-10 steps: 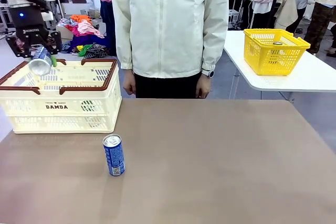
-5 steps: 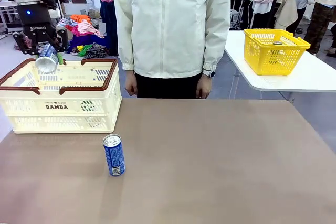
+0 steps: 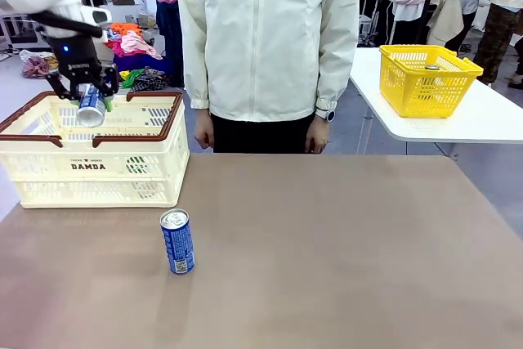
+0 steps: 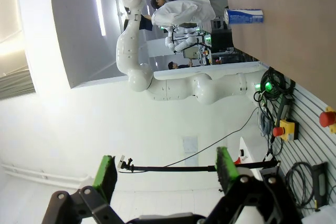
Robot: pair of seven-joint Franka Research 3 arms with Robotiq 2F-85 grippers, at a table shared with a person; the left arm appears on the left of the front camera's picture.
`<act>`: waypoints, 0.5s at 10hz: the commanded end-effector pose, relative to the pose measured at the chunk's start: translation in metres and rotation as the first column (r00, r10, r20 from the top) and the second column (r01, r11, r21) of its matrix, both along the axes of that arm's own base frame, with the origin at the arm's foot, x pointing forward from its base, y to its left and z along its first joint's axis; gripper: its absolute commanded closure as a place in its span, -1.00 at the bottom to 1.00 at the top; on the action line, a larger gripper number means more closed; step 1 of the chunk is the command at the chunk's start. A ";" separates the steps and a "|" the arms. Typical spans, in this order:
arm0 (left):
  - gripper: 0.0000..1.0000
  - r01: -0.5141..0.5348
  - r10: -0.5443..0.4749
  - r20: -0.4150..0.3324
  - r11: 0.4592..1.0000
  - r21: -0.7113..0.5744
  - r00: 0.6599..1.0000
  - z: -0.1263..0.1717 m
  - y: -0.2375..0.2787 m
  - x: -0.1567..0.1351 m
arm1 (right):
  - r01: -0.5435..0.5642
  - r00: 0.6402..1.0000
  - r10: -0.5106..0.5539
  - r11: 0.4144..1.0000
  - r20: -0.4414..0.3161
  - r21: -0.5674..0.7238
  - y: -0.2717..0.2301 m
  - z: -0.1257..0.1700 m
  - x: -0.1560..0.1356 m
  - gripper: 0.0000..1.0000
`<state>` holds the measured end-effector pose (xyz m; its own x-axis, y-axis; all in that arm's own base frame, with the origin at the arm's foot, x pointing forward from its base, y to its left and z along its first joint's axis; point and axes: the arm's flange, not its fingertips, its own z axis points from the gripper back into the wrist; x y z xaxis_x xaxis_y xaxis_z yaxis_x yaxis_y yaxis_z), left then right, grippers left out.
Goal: Place the drinks into the Shopping basket.
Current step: Pick up one drink and place it into the Shopping basket.
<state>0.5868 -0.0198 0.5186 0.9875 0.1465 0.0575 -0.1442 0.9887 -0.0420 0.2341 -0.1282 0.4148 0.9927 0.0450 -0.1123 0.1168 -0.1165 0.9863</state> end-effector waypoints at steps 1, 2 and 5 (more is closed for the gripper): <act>1.00 0.037 -0.037 -0.012 0.999 0.029 0.999 -0.013 0.012 0.013 | 0.003 1.000 -0.003 1.000 -0.020 0.010 0.001 0.007 0.001 -1.00; 1.00 0.057 -0.057 -0.010 0.998 0.039 0.998 -0.027 0.017 0.020 | 0.003 1.000 -0.003 1.000 -0.020 0.010 0.001 0.007 0.001 -1.00; 1.00 0.065 -0.061 -0.065 0.997 0.053 0.996 -0.058 0.020 0.039 | 0.003 1.000 -0.003 1.000 -0.020 0.010 0.001 0.007 0.001 -1.00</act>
